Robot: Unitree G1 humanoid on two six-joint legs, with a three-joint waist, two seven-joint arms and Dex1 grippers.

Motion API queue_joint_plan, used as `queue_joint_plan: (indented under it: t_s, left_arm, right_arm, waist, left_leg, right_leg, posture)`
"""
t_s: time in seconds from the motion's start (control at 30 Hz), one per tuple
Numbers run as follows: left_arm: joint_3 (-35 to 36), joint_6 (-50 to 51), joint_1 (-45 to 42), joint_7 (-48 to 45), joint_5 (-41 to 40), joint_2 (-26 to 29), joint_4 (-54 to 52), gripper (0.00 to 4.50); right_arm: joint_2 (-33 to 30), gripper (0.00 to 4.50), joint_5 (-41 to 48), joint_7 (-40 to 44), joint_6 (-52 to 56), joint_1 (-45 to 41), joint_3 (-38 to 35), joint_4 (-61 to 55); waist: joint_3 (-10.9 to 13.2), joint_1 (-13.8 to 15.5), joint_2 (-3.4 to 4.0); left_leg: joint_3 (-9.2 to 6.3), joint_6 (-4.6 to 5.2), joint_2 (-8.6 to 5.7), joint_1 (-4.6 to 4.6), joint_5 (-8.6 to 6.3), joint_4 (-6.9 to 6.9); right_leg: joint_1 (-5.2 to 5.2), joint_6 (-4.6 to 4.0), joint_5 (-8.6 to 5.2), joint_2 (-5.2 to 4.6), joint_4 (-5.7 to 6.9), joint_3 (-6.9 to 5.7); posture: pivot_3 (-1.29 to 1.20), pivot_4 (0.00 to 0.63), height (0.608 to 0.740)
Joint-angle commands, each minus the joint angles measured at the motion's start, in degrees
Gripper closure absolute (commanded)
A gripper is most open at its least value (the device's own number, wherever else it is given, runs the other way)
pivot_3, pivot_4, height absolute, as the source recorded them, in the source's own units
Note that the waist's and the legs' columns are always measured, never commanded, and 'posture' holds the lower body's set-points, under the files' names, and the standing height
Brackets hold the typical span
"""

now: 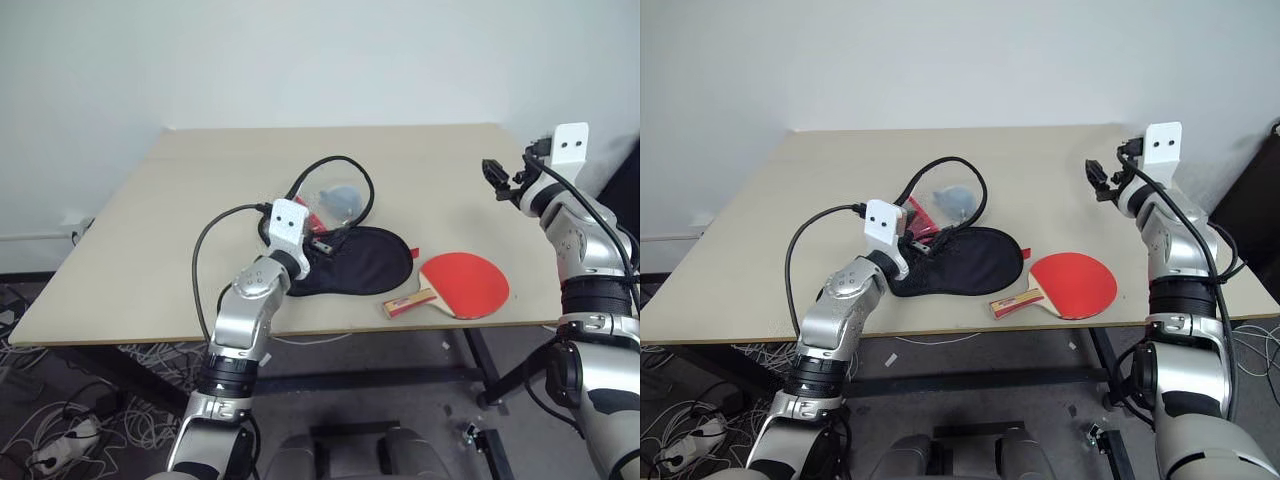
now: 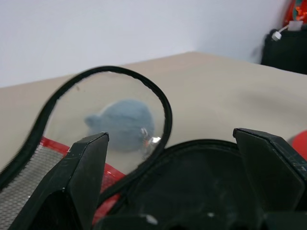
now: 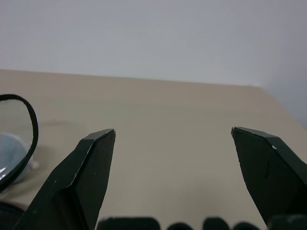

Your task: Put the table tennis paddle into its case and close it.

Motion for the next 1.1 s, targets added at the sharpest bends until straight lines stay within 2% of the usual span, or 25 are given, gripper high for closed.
queue_joint_plan:
  t_s: [0.03, 0.4, 0.63, 0.77, 0.97, 1.1]
  left_arm:
    - [-0.5, -0.6, -1.4, -0.8, -0.3, -0.3, -0.9, 0.05]
    - [-1.9, -0.6, -1.5, -5.8, -2.2, -0.4, 0.5, 0.05]
    - [-0.6, 0.7, -1.6, -11.6, -5.5, 2.3, 0.1, 0.05]
    - [0.8, 0.9, -1.0, -10.9, -6.1, 2.9, 0.4, 0.05]
    - [2.4, 1.6, -0.5, -9.7, -6.8, 3.8, -1.1, 0.05]
    - [0.9, 3.8, 0.3, -12.2, -7.6, 4.8, -3.1, 0.05]
  right_arm:
    - [-0.1, 0.29, 1.1, -1.1, 0.2, -0.2, -1.2, -4.0]
    - [2.9, 0.29, 0.9, -1.7, 2.5, 0.4, 1.0, -8.4]
    - [8.5, 0.29, 0.9, -2.7, 4.1, -0.2, 4.1, -12.9]
    - [11.5, 0.29, 0.1, -3.3, 4.8, 0.7, 6.9, -15.6]
    - [14.3, 0.29, -0.1, -3.0, 3.9, -0.5, 9.4, -14.4]
    - [15.2, 0.29, 0.0, -2.4, 2.2, -1.8, 9.8, -11.3]
  waist:
    - [0.0, 0.0, 0.00]
    - [0.0, 0.0, 0.01]
    - [0.0, -0.1, 0.01]
    - [0.0, 0.0, 0.01]
    - [0.0, 0.0, 0.00]
    - [0.0, 0.0, 0.00]
  left_leg:
    - [0.01, 0.00, 0.00, 0.00, 0.00, 0.01]
    - [0.01, 0.00, -0.01, 0.00, 0.00, 0.07]
    - [0.00, 0.00, 0.00, -0.01, 0.00, 0.06]
    - [-0.02, 0.00, 0.01, -0.01, 0.00, 0.05]
    - [-0.03, 0.00, 0.00, -0.03, 0.00, 0.06]
    - [-0.02, 0.00, 0.00, -0.03, 0.00, 0.08]
  right_leg:
    - [0.00, 0.00, 0.00, 0.00, 0.00, 0.01]
    - [0.02, 0.01, 0.01, 0.00, 0.01, 0.02]
    - [-0.02, 0.01, 0.01, 0.00, 0.02, 0.02]
    - [-0.01, 0.01, 0.01, 0.00, 0.02, 0.00]
    - [0.00, 0.01, 0.01, -0.01, 0.02, -0.02]
    - [0.00, 0.02, 0.02, -0.01, 0.02, -0.02]
  posture:
    - [0.00, 0.000, 0.740]
    - [0.00, 0.000, 0.740]
    - [0.00, 0.000, 0.740]
    - [0.00, 0.000, 0.740]
    - [0.00, 0.000, 0.740]
    - [0.00, 0.000, 0.740]
